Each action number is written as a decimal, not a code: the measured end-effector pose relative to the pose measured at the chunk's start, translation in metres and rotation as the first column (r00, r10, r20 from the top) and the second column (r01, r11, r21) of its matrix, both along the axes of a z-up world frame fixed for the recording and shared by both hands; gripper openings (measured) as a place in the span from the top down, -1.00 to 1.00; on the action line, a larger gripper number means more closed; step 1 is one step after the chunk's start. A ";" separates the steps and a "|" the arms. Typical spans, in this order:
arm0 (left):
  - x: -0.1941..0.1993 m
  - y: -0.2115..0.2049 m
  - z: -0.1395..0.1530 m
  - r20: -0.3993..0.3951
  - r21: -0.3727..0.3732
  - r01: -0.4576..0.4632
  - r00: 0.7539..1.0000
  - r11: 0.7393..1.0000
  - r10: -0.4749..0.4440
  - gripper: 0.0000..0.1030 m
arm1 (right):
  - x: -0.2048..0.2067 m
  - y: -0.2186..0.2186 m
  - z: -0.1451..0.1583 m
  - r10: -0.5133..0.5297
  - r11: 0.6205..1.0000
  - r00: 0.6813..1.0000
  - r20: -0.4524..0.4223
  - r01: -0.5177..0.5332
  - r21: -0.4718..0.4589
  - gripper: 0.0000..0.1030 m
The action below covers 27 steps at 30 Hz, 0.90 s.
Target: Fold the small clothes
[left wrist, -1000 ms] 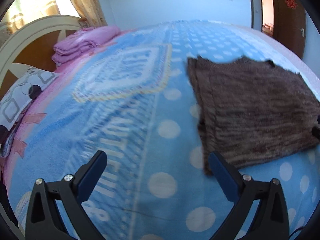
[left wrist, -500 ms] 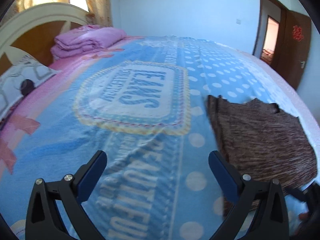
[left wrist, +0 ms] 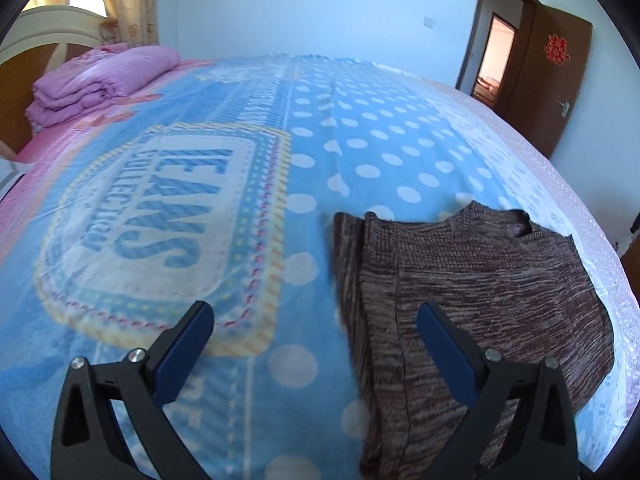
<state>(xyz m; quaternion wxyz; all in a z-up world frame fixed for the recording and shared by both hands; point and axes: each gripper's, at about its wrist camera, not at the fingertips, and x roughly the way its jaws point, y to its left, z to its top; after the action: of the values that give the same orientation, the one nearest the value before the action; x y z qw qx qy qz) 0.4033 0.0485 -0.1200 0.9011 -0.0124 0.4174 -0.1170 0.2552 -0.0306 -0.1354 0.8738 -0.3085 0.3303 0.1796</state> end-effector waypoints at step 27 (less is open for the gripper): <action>0.066 -0.035 -0.032 -0.180 -0.066 0.075 0.980 0.995 -0.086 0.79 | -0.006 0.005 -0.004 0.012 0.999 1.000 -0.006 -0.011 0.040 0.85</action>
<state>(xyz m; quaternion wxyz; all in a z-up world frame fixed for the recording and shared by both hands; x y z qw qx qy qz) 0.4690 0.0136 -0.1520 0.8527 -0.0327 0.4949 -0.1639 0.2489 -0.0255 -0.1399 0.8777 -0.2924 0.3275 0.1921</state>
